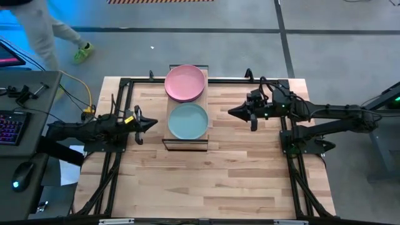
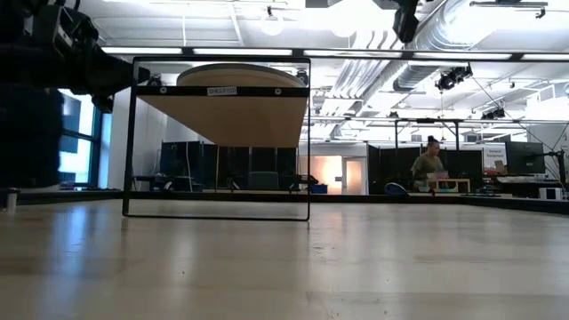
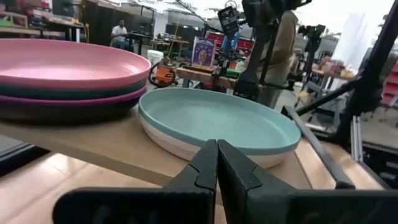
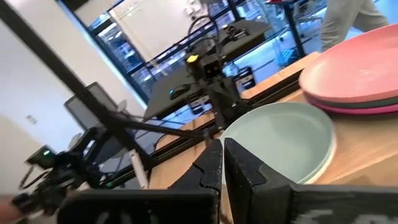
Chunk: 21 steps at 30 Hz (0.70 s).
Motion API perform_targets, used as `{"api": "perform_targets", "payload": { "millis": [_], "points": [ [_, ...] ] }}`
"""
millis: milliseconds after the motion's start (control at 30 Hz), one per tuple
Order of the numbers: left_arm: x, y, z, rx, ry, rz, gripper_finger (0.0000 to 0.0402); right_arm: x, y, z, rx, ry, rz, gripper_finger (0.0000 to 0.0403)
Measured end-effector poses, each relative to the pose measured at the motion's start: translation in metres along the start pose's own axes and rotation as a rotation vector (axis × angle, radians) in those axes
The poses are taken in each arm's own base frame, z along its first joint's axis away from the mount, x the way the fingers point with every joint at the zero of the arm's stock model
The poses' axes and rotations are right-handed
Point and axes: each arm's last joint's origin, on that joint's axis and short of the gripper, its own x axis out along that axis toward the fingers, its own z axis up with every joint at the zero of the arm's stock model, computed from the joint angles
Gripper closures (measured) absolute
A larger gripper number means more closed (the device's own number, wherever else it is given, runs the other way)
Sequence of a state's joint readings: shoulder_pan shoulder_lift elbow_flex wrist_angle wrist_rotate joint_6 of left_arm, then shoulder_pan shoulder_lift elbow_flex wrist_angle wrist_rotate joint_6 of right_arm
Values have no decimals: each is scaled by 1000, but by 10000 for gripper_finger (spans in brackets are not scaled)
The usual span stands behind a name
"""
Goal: Place and stack plates onto a shelf
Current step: Return to Home Position
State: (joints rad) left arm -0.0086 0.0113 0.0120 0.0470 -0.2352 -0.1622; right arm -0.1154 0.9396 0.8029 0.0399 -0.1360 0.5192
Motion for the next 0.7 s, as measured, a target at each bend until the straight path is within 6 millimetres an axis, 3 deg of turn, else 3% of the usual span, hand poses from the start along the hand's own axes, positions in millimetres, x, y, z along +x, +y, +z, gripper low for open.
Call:
{"api": "perform_targets", "payload": {
  "millis": [233,700],
  "points": [
    [1,5,-1,-39,8,42,401,-12,8,-8,-4,93,41,403],
    [1,4,-1,-91,22,0,401,-57,18,-22,-250,209,85,403]
  ]
}}
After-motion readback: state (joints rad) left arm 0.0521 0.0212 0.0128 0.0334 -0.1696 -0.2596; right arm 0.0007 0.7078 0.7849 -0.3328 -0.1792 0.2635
